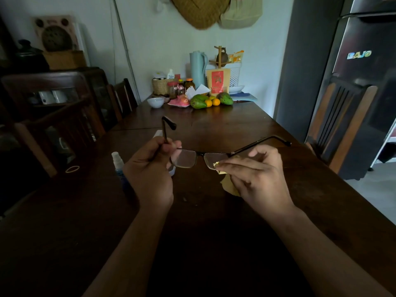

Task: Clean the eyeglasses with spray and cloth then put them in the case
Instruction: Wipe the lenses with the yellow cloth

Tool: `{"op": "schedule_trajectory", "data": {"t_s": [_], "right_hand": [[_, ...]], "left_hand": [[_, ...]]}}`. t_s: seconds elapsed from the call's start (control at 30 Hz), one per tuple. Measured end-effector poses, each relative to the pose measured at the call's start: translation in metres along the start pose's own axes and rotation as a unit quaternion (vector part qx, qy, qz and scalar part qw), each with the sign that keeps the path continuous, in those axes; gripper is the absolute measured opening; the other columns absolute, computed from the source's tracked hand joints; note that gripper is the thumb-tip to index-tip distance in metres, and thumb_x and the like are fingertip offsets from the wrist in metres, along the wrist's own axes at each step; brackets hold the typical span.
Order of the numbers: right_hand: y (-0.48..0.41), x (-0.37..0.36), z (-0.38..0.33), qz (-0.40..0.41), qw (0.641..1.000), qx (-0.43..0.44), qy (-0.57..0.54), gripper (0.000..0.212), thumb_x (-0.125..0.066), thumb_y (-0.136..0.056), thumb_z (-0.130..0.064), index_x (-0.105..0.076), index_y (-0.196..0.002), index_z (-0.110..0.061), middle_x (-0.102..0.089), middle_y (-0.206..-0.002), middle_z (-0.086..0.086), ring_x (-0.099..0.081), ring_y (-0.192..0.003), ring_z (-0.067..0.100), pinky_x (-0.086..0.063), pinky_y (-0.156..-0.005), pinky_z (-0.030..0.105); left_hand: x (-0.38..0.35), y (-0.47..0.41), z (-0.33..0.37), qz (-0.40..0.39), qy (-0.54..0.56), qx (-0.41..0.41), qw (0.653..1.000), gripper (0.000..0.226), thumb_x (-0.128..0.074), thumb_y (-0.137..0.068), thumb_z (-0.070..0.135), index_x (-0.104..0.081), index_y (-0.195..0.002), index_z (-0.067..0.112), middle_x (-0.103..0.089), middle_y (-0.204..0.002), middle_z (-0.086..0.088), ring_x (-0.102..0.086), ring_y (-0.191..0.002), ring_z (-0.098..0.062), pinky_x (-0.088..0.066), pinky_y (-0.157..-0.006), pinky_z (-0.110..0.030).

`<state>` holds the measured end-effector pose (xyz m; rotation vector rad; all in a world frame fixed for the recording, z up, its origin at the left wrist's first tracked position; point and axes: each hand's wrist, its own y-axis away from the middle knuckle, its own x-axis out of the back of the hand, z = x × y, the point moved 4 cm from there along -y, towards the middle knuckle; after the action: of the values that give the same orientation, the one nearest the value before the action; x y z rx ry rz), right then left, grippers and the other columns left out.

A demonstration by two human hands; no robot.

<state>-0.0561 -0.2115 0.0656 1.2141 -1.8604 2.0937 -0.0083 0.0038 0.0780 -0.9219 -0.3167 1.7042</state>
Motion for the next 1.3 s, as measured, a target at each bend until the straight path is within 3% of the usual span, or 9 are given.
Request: {"op": "schedule_trajectory", "data": {"t_s": [0.17,0.3,0.5,0.63,0.83,0.97,1.07,1.17,1.3], "right_hand": [[-0.001,-0.006,-0.016,0.005,0.999,0.040,-0.013,0.037,-0.069,-0.089,-0.015,-0.069,-0.122,-0.031,-0.064,-0.128,-0.019,-0.056,-0.104,0.027,-0.043,-0.083,0.044],[-0.001,0.001,-0.010,0.012,0.999,0.032,0.000,0.036,-0.069,-0.088,-0.018,-0.071,-0.120,-0.033,-0.065,-0.125,-0.020,-0.051,-0.102,0.022,-0.041,-0.079,0.041],[0.001,-0.002,-0.010,0.023,0.999,0.024,0.004,0.033,-0.070,-0.088,-0.020,-0.072,-0.119,-0.031,-0.067,-0.124,-0.019,-0.048,-0.104,0.019,-0.042,-0.079,0.040],[0.000,-0.008,-0.015,0.000,0.999,0.050,-0.011,0.039,-0.068,-0.088,-0.016,-0.068,-0.124,-0.033,-0.064,-0.129,-0.020,-0.047,-0.105,0.016,-0.041,-0.081,0.038],[0.002,-0.005,-0.004,0.000,1.000,0.020,-0.024,0.039,-0.069,-0.089,-0.021,-0.067,-0.125,-0.036,-0.063,-0.128,-0.023,-0.047,-0.105,0.015,-0.041,-0.082,0.040],[-0.001,-0.012,-0.015,-0.045,0.998,0.042,-0.028,0.054,-0.067,-0.086,-0.015,-0.057,-0.136,-0.030,-0.061,-0.134,-0.016,-0.045,-0.115,0.011,-0.035,-0.086,0.030],[-0.001,-0.011,-0.011,-0.034,0.999,0.023,-0.023,0.055,-0.068,-0.084,-0.010,-0.058,-0.135,-0.029,-0.069,-0.115,-0.017,-0.047,-0.111,0.014,-0.031,-0.085,0.029],[0.000,-0.006,-0.006,-0.001,1.000,-0.015,-0.005,0.049,-0.073,-0.083,-0.005,-0.065,-0.126,-0.026,-0.072,-0.092,-0.011,-0.046,-0.109,0.019,-0.034,-0.083,0.034],[-0.003,-0.006,-0.011,0.005,0.999,-0.039,0.022,0.046,-0.072,-0.081,-0.004,-0.068,-0.122,-0.024,-0.073,-0.113,-0.008,-0.042,-0.114,0.024,-0.036,-0.087,0.041]], "left_hand": [[0.000,0.000,-0.002,0.010,-0.002,0.004,1.000,0.007,-0.073,-0.072,0.020,-0.077,-0.076,0.024,-0.076,-0.082,0.007,-0.074,-0.083,-0.014,-0.058,-0.071,-0.024],[0.004,-0.001,-0.005,0.019,-0.018,0.004,1.000,0.023,-0.067,-0.081,0.002,-0.076,-0.076,0.022,-0.076,-0.081,0.005,-0.075,-0.082,-0.014,-0.059,-0.069,-0.025],[0.000,0.001,-0.004,0.013,-0.005,0.014,1.000,0.007,-0.074,-0.070,0.022,-0.077,-0.076,0.022,-0.076,-0.081,0.007,-0.074,-0.081,-0.014,-0.058,-0.070,-0.025],[0.001,0.000,-0.004,0.018,-0.004,0.010,1.000,0.010,-0.072,-0.076,0.007,-0.074,-0.078,0.016,-0.076,-0.081,0.006,-0.074,-0.082,-0.013,-0.058,-0.068,-0.023],[0.001,0.001,-0.008,0.029,-0.012,0.023,0.999,0.009,-0.066,-0.082,-0.006,-0.070,-0.085,0.002,-0.076,-0.080,0.006,-0.075,-0.086,-0.015,-0.058,-0.072,-0.023],[0.001,0.002,-0.006,0.028,-0.033,0.019,0.999,0.011,-0.067,-0.080,-0.004,-0.069,-0.090,-0.003,-0.076,-0.081,0.006,-0.075,-0.085,-0.013,-0.058,-0.072,-0.023],[0.002,0.001,-0.005,0.040,-0.016,0.038,0.998,0.014,-0.063,-0.083,-0.010,-0.070,-0.084,0.002,-0.076,-0.078,0.004,-0.073,-0.076,-0.009,-0.059,-0.070,-0.022],[0.001,0.002,-0.005,0.045,-0.011,0.047,0.998,0.013,-0.065,-0.082,-0.011,-0.071,-0.084,0.001,-0.076,-0.077,0.001,-0.074,-0.080,-0.013,-0.059,-0.072,-0.025],[-0.003,0.005,-0.009,0.049,0.014,0.075,0.996,0.015,-0.062,-0.085,-0.013,-0.071,-0.086,-0.001,-0.076,-0.080,-0.001,-0.075,-0.089,-0.020,-0.058,-0.073,-0.024]]}}
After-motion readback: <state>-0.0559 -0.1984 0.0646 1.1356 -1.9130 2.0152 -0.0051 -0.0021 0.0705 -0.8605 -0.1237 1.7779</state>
